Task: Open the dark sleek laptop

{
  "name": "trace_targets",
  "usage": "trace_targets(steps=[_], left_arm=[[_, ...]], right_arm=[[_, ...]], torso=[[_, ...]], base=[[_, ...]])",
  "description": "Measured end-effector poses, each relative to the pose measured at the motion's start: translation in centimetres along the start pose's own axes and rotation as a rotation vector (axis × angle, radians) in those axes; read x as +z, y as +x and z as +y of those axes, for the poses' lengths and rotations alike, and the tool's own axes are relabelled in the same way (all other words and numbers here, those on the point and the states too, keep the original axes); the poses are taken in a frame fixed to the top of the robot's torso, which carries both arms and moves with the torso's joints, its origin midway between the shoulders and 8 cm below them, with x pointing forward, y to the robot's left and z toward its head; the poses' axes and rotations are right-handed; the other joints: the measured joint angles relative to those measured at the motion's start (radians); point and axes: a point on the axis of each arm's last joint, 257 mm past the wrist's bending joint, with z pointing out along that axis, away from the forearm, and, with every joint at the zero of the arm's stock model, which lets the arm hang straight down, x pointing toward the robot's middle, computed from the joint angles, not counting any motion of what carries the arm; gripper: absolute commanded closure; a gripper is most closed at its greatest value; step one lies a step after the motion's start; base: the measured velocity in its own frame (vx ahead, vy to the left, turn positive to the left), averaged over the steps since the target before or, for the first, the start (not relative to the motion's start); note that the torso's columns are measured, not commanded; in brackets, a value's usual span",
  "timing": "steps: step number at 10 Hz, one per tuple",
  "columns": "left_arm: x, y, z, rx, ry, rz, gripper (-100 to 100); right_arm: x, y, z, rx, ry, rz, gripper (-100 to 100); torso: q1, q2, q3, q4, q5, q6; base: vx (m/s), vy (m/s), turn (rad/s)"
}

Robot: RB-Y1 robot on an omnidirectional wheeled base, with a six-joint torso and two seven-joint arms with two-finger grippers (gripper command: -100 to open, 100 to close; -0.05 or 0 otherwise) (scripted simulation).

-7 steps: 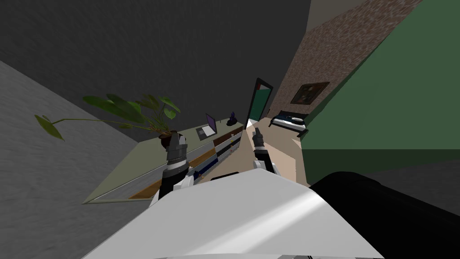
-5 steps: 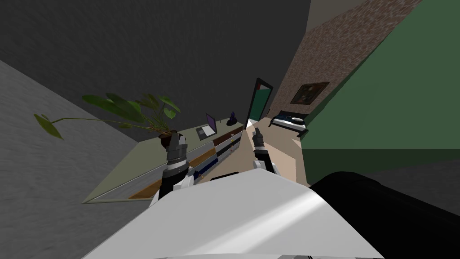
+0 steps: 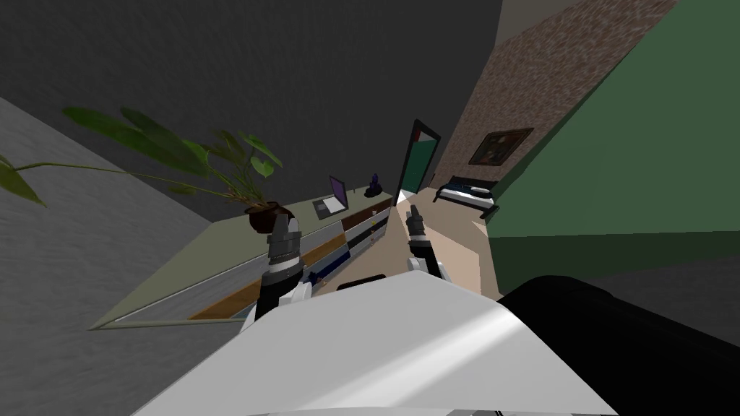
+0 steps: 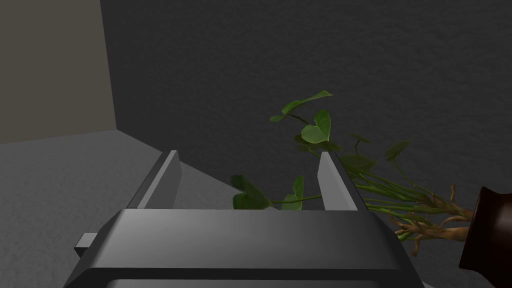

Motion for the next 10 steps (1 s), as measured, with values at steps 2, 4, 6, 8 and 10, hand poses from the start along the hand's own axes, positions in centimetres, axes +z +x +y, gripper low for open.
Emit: trace_targets(steps=[2, 4, 6, 8, 10], left_arm=[[0.0, 0.0, 0.0, 0.000, 0.000, 0.000, 0], [0.0, 0.2, 0.1, 0.008, -0.001, 0.019, -100], [0.0, 0.4, 0.5, 0.029, -0.008, 0.066, -100], [0.1, 0.6, 1.0, 0.051, -0.025, 0.107, -100], [0.3, 0.6, 1.7, 0.075, -0.050, 0.138, -100]], right_arm=[[0.0, 0.0, 0.0, 0.000, 0.000, 0.000, 0], [0.0, 0.0, 0.0, 0.000, 0.001, 0.000, 0], [0.0, 0.0, 0.0, 0.000, 0.001, 0.000, 0], [0.0, 0.0, 0.0, 0.000, 0.001, 0.000, 0], [0.0, 0.0, 0.0, 0.000, 0.001, 0.000, 0]], torso=[[0.000, 0.148, -0.295, 0.148, 0.000, 0.000], [0.000, 0.255, -0.512, 0.254, 0.000, 0.000], [-0.001, 0.266, -0.537, 0.267, 0.000, 0.000], [-0.001, 0.267, -0.537, 0.268, 0.000, 0.000], [0.000, 0.268, -0.537, 0.268, 0.000, 0.000]], base=[[0.000, 0.000, 0.000], [0.023, -0.021, 0.018], [0.043, -0.048, 0.028], [0.067, -0.062, 0.034], [0.077, -0.076, 0.057]])
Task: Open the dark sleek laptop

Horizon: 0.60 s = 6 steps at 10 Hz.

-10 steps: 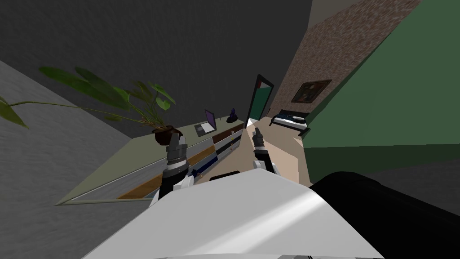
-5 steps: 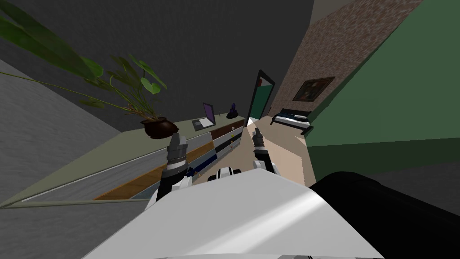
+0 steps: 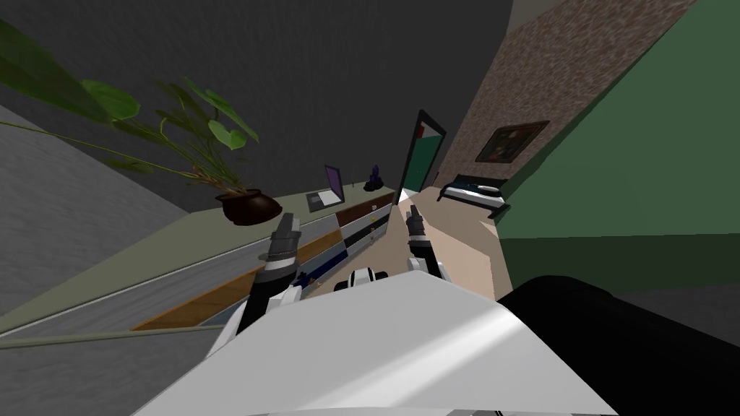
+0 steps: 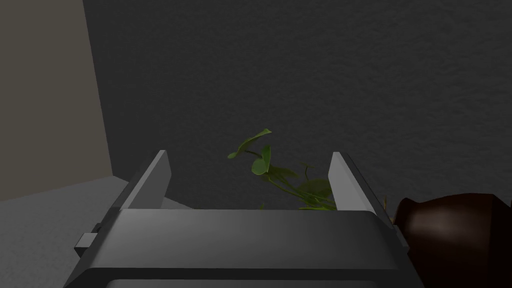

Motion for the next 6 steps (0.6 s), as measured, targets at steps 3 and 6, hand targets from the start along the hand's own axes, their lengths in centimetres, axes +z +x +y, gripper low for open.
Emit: trace_targets(steps=[3, 6], left_arm=[[0.6, -0.5, 1.1, 0.032, -0.046, 0.028, -100], [1.1, -1.0, 1.9, 0.051, -0.087, 0.037, -100]], right_arm=[[0.0, 0.0, 0.0, 0.000, 0.000, 0.000, 0], [0.0, 0.0, 0.0, 0.000, 0.000, 0.000, 0]], torso=[[-0.001, -0.001, -0.001, 0.000, 0.000, 0.000], [0.000, 0.001, 0.001, 0.000, 0.000, 0.000]], base=[[0.096, -0.092, 0.045], [0.070, -0.082, 0.043]])
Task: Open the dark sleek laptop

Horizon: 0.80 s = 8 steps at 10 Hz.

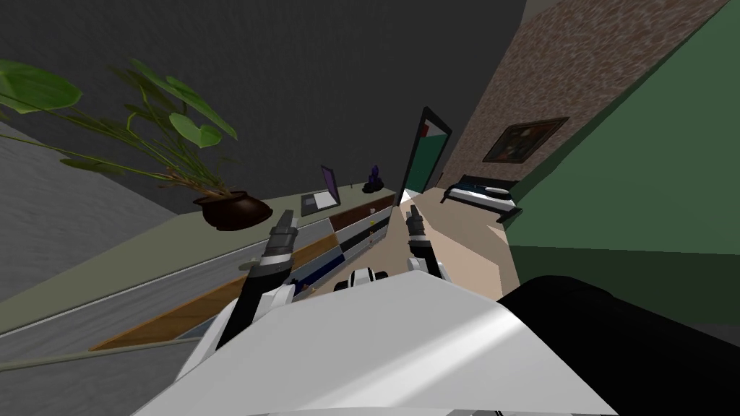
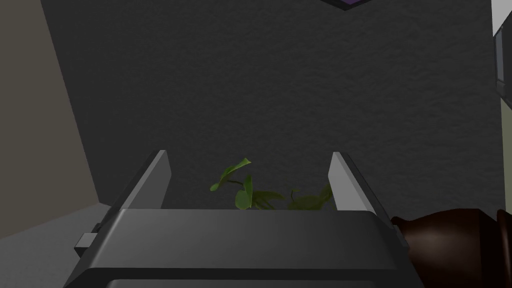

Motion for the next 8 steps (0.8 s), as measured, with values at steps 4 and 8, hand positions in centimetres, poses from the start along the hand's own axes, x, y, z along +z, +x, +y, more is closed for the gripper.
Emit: trace_targets(steps=[4, 8], left_arm=[[0.6, -0.7, 1.1, 0.020, -0.060, 0.003, -100], [1.1, -1.7, 2.4, 0.038, -0.126, 0.003, -100]], right_arm=[[0.0, 0.0, 0.0, 0.000, 0.000, 0.000, 0], [0.0, 0.0, 0.0, 0.000, 0.000, 0.000, 0]], torso=[[-0.001, -0.001, -0.001, 0.000, 0.000, 0.000], [0.002, 0.000, 0.000, 0.000, 0.001, 0.000]], base=[[0.074, -0.079, 0.043], [0.076, -0.084, 0.046]])
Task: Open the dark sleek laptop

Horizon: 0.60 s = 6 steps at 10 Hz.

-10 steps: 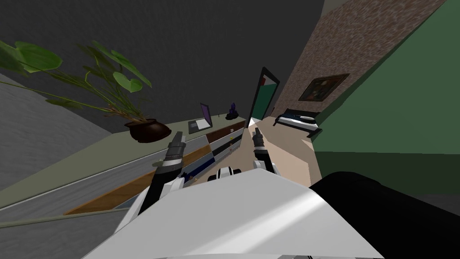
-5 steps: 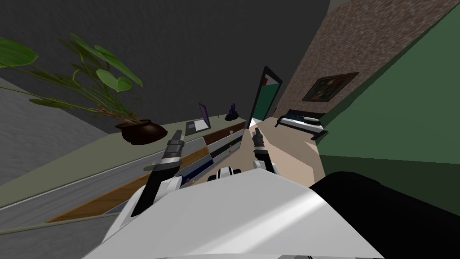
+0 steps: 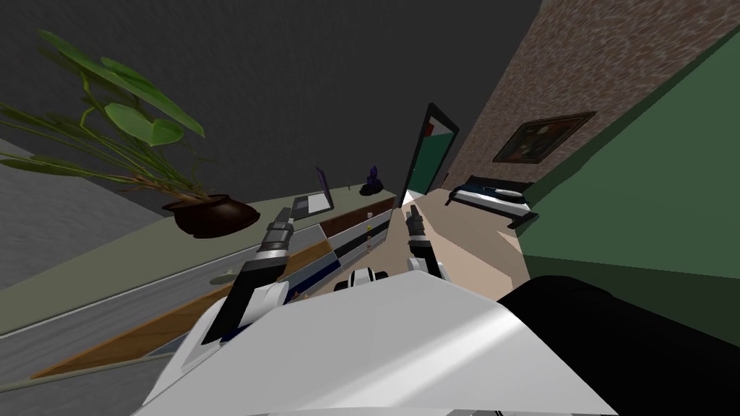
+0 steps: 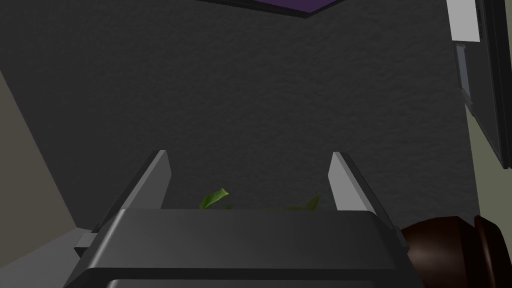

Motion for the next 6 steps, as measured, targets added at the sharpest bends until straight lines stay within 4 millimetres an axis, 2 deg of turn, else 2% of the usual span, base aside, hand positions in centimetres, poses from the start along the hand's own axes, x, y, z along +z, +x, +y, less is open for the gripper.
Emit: trace_targets(steps=[6], left_arm=[[0.7, -1.2, 1.6, 0.024, -0.089, 0.001, -100]], right_arm=[[0.0, 0.0, 0.0, 0.000, 0.000, 0.000, 0]], torso=[[-0.001, 0.000, 0.000, 0.000, -0.001, 0.000]], base=[[0.071, -0.092, 0.048]])
